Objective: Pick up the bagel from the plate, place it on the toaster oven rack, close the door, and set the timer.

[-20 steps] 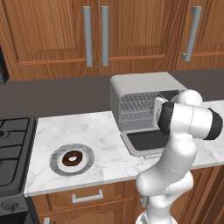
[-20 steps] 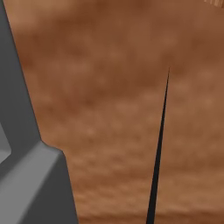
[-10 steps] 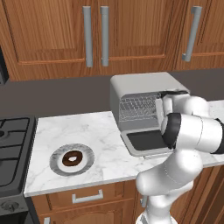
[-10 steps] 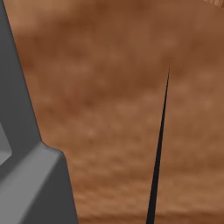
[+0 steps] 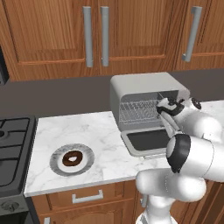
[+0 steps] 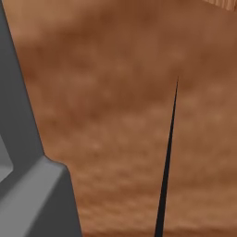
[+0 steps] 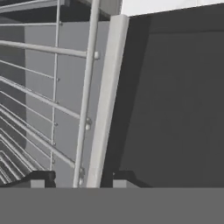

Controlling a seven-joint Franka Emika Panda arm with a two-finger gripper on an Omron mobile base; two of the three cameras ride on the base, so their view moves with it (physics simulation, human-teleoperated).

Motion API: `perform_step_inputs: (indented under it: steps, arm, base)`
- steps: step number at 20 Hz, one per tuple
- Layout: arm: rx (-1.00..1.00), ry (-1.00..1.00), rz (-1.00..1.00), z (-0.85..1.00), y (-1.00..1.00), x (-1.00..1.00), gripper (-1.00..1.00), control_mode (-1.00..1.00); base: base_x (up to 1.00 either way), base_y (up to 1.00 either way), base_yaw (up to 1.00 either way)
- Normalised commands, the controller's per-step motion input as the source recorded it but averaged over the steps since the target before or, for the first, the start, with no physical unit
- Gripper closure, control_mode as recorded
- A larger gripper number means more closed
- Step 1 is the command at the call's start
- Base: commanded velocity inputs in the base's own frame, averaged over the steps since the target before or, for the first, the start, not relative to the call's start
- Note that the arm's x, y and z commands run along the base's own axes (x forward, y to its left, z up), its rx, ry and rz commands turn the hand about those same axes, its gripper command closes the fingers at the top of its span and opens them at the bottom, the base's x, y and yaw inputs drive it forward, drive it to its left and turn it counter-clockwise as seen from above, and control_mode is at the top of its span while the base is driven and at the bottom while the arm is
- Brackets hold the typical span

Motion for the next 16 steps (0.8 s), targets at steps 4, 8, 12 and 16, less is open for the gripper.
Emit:
perform_step_inputs:
  steps: [4, 8, 12, 16]
  arm:
    - [-0.10, 0.38, 0.00, -0.60, -0.51, -1.00, 1.00, -1.00]
    - [0.03, 0.11, 0.00, 0.37, -0.48, -1.00, 1.00, -1.00]
    - [0.11, -0.13, 0.02, 1.00, -0.11, -1.00, 1.00, -1.00]
    - [0.05, -0.04, 0.13, 1.00, -0.04, -0.75, 1.00, -1.00]
  base:
    - [0.00, 0.00, 0.00]
    - [0.00, 0.00, 0.00]
    - [0.00, 0.00, 0.00]
    - [0.00, 0.00, 0.00]
